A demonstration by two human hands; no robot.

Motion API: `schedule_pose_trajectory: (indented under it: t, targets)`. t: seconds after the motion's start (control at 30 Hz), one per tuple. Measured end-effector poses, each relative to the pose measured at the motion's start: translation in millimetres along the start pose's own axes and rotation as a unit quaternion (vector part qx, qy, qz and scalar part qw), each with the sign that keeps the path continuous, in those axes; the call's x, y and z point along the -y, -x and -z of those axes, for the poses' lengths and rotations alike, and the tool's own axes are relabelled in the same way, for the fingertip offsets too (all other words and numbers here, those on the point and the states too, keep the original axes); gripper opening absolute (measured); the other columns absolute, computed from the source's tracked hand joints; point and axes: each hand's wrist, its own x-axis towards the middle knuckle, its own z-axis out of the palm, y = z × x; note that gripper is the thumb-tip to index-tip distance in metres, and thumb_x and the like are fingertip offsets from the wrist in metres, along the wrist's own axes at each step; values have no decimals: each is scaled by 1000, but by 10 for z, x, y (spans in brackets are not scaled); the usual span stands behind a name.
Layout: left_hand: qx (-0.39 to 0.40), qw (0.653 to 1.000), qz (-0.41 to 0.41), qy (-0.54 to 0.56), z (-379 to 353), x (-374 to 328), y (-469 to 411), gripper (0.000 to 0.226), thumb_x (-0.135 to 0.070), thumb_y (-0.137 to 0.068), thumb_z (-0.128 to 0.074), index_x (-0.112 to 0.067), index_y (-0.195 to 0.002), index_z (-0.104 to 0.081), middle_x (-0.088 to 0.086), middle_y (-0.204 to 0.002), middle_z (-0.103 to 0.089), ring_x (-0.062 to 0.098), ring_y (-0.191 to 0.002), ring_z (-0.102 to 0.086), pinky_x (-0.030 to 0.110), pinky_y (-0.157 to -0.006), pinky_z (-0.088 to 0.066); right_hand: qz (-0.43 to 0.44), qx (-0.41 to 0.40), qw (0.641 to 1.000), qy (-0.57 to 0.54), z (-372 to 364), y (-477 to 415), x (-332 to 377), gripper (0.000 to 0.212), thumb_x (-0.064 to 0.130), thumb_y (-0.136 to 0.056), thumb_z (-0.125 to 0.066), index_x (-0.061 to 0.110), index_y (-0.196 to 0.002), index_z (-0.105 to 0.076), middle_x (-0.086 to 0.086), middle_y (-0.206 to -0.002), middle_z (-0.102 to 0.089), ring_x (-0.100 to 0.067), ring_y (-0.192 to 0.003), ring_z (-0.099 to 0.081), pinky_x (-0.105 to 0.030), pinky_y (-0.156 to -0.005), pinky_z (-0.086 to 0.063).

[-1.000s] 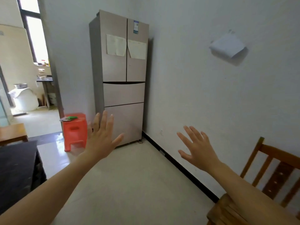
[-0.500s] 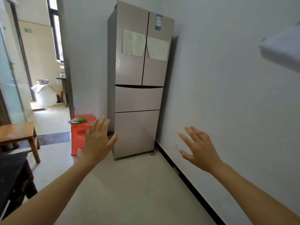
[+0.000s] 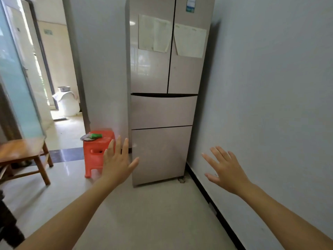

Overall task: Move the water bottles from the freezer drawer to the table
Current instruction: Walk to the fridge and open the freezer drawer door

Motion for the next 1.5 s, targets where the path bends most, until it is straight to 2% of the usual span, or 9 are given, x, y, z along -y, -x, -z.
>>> schedule_pose_trajectory:
  t: [0.13, 0.37, 0.57, 0.63, 0.77, 1.13, 1.3, 1.43, 1.5]
  targets:
    - [3, 1000, 26, -3, -285, -38, -634, 83, -62, -78, -22, -6, -139, -33, 20, -146, -33, 42, -133, -29, 58, -103, -29, 30, -5, 999, -33, -418, -803, -285, 71, 48, -67, -67, 21, -126, -42, -16, -119, -61, -28, -117, -38, -49, -77, -52]
    - [4, 995, 97, -17, -724, 403, -1208, 88, -63, -74, -23, -9, -143, -24, 17, -151, -25, 40, -137, -22, 56, -107, -26, 82, 37, 994, -58, -1148, -1899, -179, 87, 50, -52, -82, 24, -125, -42, -13, -118, -63, -30, -111, -59, -49, -77, -52]
    - [10, 986, 163, 33, -1113, 886, -1909, 84, -60, -75, -31, -11, -144, -21, 13, -152, -20, 35, -139, -17, 52, -108, -25, 81, 76, 992, -59, -1750, -2961, 45, 84, 42, -49, -86, 20, -123, -52, -18, -117, -63, -34, -108, -61, -52, -76, -51]
    - [19, 982, 178, 53, -1247, 1073, -2222, 79, -56, -82, -40, -12, -144, -20, 12, -152, -20, 34, -139, -18, 53, -109, -25, 63, 73, 992, -86, -1895, -3317, 104, 77, 39, -62, -81, 18, -130, -51, -21, -129, -54, -36, -122, -50, -54, -89, -44]
    - [26, 982, 174, 69, -1497, 1328, -2810, 68, -40, -90, -50, -9, -143, -21, 13, -152, -21, 34, -138, -20, 51, -110, -25, 26, 93, 988, -118, -2114, -3842, 139, 66, 42, -92, -45, 25, -147, -13, -8, -155, -9, -24, -144, -4, -42, -114, -13]
    - [126, 947, 230, 186, -2416, 1468, -3734, 60, -27, -88, -55, -9, -140, -32, 14, -144, -36, 34, -130, -35, 47, -105, -33, -1, 165, 976, -145, -2907, -4645, 49, 65, 42, -94, -41, 26, -147, -8, -5, -156, -3, -21, -144, 0, -37, -114, -11]
    - [121, 912, 287, 267, -2822, 1443, -4324, 52, -22, -89, -54, -7, -136, -37, 15, -130, -49, 33, -116, -47, 40, -97, -40, 6, 170, 970, -172, -3262, -5355, -142, 65, 40, -94, -42, 27, -147, -7, -4, -156, -3, -21, -144, 1, -38, -114, -12]
    - [84, 800, 429, 411, -3001, 1422, -4947, 18, -15, -93, -48, -2, -103, -55, 0, -68, -62, 21, -68, -50, 32, -69, -39, 6, 160, 966, -201, -3478, -6088, -299, 64, 37, -94, -42, 26, -147, -7, -5, -156, -4, -22, -144, -1, -38, -114, -13]
    - [78, 786, 455, 412, -3124, 1421, -5235, 10, -13, -92, -48, -5, -94, -54, -1, -51, -60, 15, -52, -53, 30, -58, -37, 4, 146, 965, -219, -3613, -6436, -391, 64, 37, -94, -42, 24, -147, -8, -6, -156, -5, -21, -144, -2, -37, -114, -13]
